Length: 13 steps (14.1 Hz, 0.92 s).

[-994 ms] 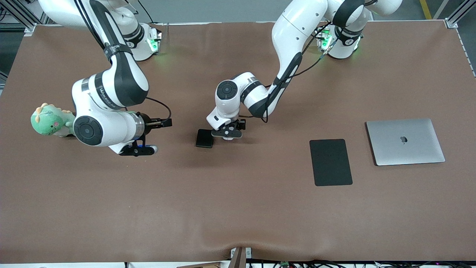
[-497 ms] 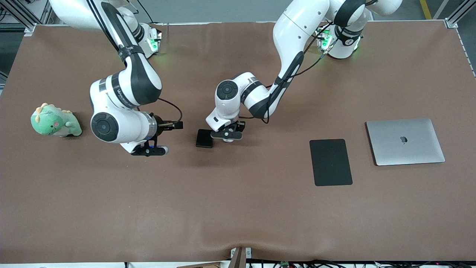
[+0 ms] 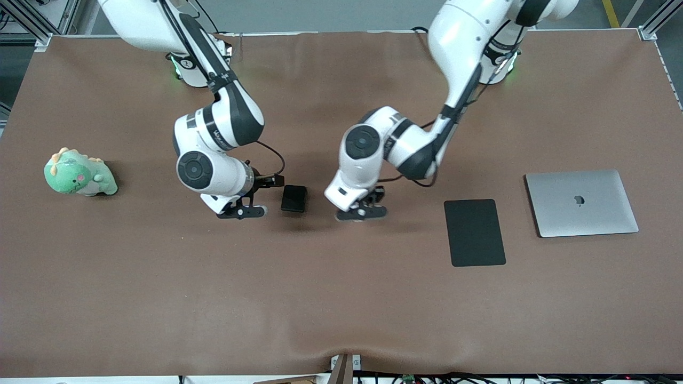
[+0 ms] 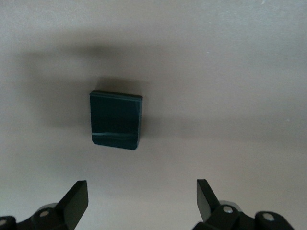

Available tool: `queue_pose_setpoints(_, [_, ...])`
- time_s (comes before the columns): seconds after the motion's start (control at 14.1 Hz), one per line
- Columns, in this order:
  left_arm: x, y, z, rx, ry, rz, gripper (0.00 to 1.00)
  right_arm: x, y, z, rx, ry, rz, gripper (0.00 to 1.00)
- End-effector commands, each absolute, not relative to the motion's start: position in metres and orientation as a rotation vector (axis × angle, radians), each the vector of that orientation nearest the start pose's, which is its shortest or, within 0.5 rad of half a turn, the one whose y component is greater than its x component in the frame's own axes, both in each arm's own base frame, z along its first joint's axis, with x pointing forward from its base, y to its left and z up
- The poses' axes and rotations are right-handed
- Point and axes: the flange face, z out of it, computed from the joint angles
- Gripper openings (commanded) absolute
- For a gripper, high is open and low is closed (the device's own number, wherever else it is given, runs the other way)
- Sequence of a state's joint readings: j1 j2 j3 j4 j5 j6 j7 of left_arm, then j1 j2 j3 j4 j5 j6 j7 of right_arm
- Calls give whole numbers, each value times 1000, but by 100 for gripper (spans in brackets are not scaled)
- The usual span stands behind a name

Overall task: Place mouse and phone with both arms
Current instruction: 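Lift the mouse with the left gripper while the right gripper grasps the phone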

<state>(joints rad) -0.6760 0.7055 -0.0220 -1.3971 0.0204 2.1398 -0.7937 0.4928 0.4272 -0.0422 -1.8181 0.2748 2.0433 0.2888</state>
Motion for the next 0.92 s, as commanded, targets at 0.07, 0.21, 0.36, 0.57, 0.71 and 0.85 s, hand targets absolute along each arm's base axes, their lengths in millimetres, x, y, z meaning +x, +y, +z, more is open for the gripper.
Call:
queue_pose_setpoints(0.07, [580,-385,327,-3118,-148,-19,6,548,306,255,-2992,42,314,100])
queue_pose_setpoints(0.21, [588,-350,332,-3114,-104,-5,6,544,325,230,-3001,69,257,100])
queue_pose_setpoints(0.36, [604,-316,328,-3112,-51,11,4,538,337,207,-3011,92,224,100])
queue_pose_setpoints(0.57, [617,-263,323,-3103,5,48,2,533,348,187,-3016,133,191,100])
queue_pose_setpoints(0.71, [620,-215,324,-3099,92,76,2,529,354,175,-3018,159,170,100])
queue_pose_setpoints(0.85, [624,-176,313,-3097,119,108,2,526,362,168,-3012,184,131,81])
